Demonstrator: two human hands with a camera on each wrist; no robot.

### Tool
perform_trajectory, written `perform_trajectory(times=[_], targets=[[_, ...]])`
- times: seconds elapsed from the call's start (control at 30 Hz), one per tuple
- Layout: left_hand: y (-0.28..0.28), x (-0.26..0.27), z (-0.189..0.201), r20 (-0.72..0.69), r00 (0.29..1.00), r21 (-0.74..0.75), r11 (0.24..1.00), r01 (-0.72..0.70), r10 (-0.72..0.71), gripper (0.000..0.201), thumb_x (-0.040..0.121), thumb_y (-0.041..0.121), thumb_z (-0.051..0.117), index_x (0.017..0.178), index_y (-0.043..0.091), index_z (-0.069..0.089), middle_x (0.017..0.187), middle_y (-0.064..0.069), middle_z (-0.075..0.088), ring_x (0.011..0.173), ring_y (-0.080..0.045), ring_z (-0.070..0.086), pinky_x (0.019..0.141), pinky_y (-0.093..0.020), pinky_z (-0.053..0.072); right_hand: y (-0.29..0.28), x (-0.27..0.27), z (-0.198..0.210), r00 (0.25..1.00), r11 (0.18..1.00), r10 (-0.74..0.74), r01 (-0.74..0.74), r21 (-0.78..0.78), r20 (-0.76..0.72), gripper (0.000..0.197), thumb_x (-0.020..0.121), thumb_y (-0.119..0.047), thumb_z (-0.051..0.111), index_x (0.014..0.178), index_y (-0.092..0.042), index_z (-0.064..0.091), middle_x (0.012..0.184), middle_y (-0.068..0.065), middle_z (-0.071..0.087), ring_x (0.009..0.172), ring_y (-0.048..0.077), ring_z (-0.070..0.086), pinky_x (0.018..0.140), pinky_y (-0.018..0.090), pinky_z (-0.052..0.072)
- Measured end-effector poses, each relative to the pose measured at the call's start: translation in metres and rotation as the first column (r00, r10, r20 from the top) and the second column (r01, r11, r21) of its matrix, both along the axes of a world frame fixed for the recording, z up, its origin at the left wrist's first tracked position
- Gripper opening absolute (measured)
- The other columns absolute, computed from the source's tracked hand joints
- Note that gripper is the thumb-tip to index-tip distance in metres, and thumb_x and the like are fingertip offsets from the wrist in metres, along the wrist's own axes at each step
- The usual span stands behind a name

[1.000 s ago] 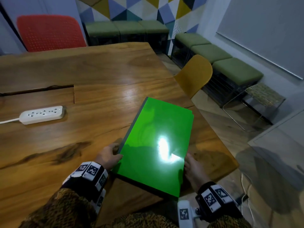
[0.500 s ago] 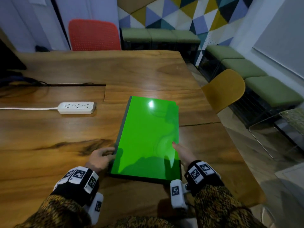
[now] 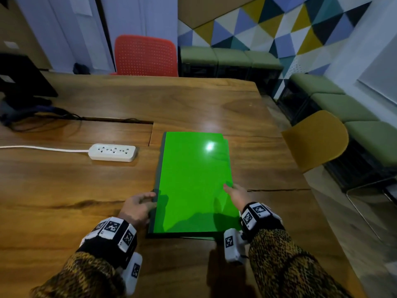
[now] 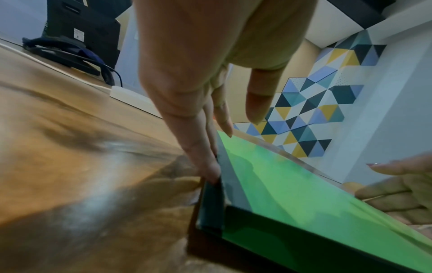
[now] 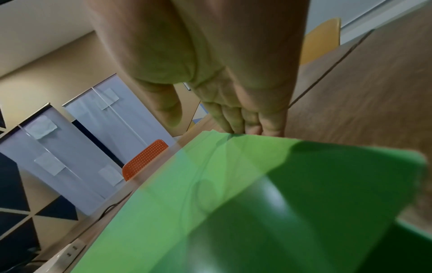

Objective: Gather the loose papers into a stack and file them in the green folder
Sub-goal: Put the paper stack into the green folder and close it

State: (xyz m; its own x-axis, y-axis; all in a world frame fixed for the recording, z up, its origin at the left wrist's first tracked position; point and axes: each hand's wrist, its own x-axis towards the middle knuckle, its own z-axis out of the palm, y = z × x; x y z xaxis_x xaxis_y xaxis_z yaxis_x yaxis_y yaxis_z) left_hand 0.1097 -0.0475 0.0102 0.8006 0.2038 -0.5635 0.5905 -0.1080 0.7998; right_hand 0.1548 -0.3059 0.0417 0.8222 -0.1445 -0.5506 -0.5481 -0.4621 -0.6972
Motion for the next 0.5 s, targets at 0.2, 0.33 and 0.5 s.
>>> perform_trajectory(times=[0.2,0.33,0.5], targets=[[-0.011,0.015,0.001,0.006,1.000,-0.001,1.000,0.014,-0.014,0.031,0.086,0.000,0.054,0.116,0.007,0.056,0.078,-0.007,0.059,0.056,-0.019,0.056,0.041,-0.020,0.044,-0.009,0.004,-0.010,0.998,0.999,-0.052,0.052,0.008,0.019,0.055,0.093,-0.032,0.047,0.141,-0.008,0.031,0.148,0.011,0.035,0.134,0.027,0.036,0.109,0.037,0.029],[-0.011,0.014,-0.001,0.042,0.999,0.006,1.000,0.022,-0.022,0.033,0.086,-0.004,0.051,0.119,-0.002,0.054,0.086,-0.008,0.062,0.046,-0.008,0.060,0.034,-0.012,0.041,-0.008,-0.008,-0.017,0.999,0.998,-0.044,0.046,-0.041,0.030,0.061,0.093,-0.035,0.046,0.144,-0.012,0.024,0.152,0.009,0.028,0.138,0.027,0.030,0.111,0.039,0.026],[-0.009,0.013,-0.005,0.057,0.996,-0.015,0.997,0.076,-0.075,0.036,0.085,-0.007,0.052,0.121,0.000,0.052,0.113,-0.021,0.060,0.054,-0.009,0.062,0.039,-0.010,0.043,-0.008,-0.016,-0.018,1.000,0.995,-0.030,0.031,-0.097,0.006,0.063,0.092,-0.040,0.044,0.145,-0.013,0.024,0.152,0.009,0.029,0.137,0.028,0.031,0.112,0.039,0.027]])
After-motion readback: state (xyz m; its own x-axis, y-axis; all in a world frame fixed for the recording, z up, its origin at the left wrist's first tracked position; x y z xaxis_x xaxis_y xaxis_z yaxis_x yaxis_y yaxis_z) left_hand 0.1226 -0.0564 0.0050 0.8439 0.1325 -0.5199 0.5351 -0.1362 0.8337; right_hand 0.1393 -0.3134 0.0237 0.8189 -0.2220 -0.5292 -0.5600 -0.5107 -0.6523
